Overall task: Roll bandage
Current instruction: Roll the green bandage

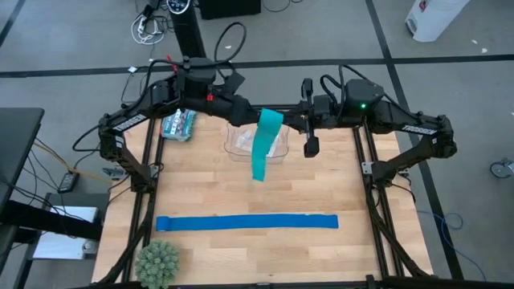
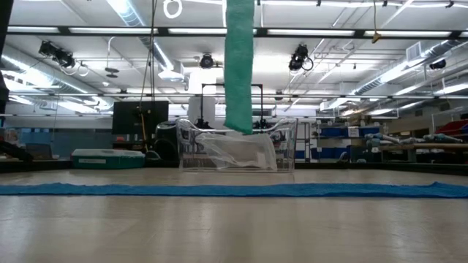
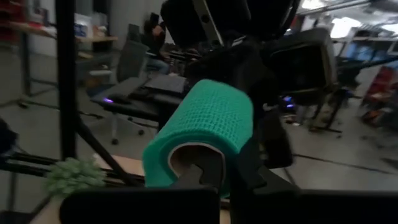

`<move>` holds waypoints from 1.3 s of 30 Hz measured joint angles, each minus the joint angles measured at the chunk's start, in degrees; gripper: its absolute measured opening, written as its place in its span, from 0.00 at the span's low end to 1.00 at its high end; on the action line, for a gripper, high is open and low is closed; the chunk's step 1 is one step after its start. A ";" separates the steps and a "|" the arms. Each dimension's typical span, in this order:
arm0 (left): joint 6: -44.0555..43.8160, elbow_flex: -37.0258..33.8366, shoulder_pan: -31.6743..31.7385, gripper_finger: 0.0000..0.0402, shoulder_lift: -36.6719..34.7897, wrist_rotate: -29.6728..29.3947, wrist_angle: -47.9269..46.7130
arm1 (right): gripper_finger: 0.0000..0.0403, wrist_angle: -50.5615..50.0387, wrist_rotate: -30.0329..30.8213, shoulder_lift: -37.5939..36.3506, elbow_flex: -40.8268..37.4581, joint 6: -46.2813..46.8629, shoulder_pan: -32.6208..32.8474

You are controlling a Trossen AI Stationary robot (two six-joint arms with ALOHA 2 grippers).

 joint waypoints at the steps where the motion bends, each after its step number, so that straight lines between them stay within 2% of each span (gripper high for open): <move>1: 1.45 0.00 0.00 0.29 0.00 -0.19 0.36 | 0.01 -0.19 -0.82 -0.13 0.00 0.86 0.00; 5: 7.56 0.00 0.58 0.40 0.02 -0.49 3.75 | 0.00 -0.08 -2.95 -0.92 0.00 6.51 -0.04; 9: 14.02 0.00 0.72 0.44 0.02 -1.20 6.49 | 0.00 -0.52 -4.34 -2.29 0.00 11.51 -0.13; 15: 17.25 0.00 0.84 0.45 0.02 -1.98 8.39 | 0.00 -5.24 -4.63 -4.91 -0.04 16.36 -0.67; 20: 17.33 0.00 0.82 0.45 -0.51 -0.03 8.49 | 0.00 -10.40 -5.92 -6.88 -0.07 22.27 -2.56; 24: 19.63 0.09 -0.64 0.45 -0.81 1.25 9.29 | 0.00 -10.15 -11.78 -7.78 -0.07 31.39 -5.58; 28: 23.43 0.07 -3.21 0.45 -0.20 -1.25 7.45 | 0.00 -7.97 -20.50 -6.93 -0.07 44.46 -9.01; 30: 23.94 0.02 -4.19 0.45 -0.01 -3.20 6.78 | 0.00 -7.26 -22.77 -6.29 -0.07 49.39 -9.91; 35: 23.37 0.04 -5.42 0.45 0.82 -6.11 6.03 | 0.00 -5.65 -23.80 -4.52 -0.07 51.58 -10.91; 39: 21.97 0.09 -6.25 0.45 1.02 -8.00 1.65 | 0.00 -3.22 -23.62 -4.03 -0.07 53.69 -12.09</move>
